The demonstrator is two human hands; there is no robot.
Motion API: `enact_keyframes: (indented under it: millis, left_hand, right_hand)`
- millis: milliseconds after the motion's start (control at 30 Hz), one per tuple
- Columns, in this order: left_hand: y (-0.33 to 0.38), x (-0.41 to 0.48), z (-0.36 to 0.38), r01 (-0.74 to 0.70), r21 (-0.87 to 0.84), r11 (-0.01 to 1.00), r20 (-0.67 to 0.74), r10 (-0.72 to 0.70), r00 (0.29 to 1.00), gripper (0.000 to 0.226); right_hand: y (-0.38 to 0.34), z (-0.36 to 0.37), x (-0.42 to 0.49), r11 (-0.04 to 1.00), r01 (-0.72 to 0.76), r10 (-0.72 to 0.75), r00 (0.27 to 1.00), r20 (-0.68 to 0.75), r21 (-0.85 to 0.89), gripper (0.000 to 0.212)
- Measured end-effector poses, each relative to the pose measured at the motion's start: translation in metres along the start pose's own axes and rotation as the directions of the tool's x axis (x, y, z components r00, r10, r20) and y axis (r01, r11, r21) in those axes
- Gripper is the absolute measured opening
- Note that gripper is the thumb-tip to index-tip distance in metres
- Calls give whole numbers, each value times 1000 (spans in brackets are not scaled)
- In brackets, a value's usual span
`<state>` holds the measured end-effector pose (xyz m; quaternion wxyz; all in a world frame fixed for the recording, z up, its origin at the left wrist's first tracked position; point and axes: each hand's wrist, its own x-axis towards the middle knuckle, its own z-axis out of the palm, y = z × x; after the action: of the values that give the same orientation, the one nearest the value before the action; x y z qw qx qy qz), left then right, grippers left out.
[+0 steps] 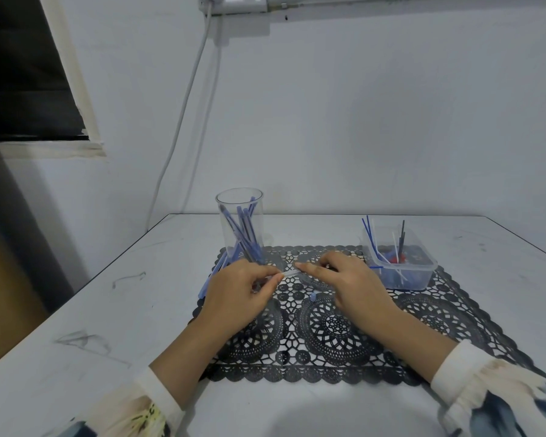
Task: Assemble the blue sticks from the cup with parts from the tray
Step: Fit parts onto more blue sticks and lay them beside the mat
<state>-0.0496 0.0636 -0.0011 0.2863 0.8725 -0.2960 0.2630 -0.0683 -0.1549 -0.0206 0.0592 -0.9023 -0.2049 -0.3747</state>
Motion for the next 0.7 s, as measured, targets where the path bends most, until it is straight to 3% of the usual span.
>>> enact_keyframes:
  millis: [233, 400, 567, 700]
  left_hand:
    - [1, -1, 0, -14, -4, 1000, 1, 14, 1000, 16]
    - [0, -1, -1, -13, -6, 1000, -18, 13, 1000, 14]
    - [1, -1, -1, -14, 0, 1000, -17, 14, 1000, 14]
    - [1, -1, -2, -9, -3, 1000, -8, 9, 1000, 14]
  right_hand:
    - [-4, -1, 0, 999, -27, 27, 1000, -9, 33, 61]
    - [-5, -7, 1, 983, -182, 178, 979, -96, -35, 25]
    - [-5, -9, 1, 951, -282, 266, 956, -125, -130, 28]
    - [-7, -12, 2, 958, -275, 262, 954, -143, -80, 27]
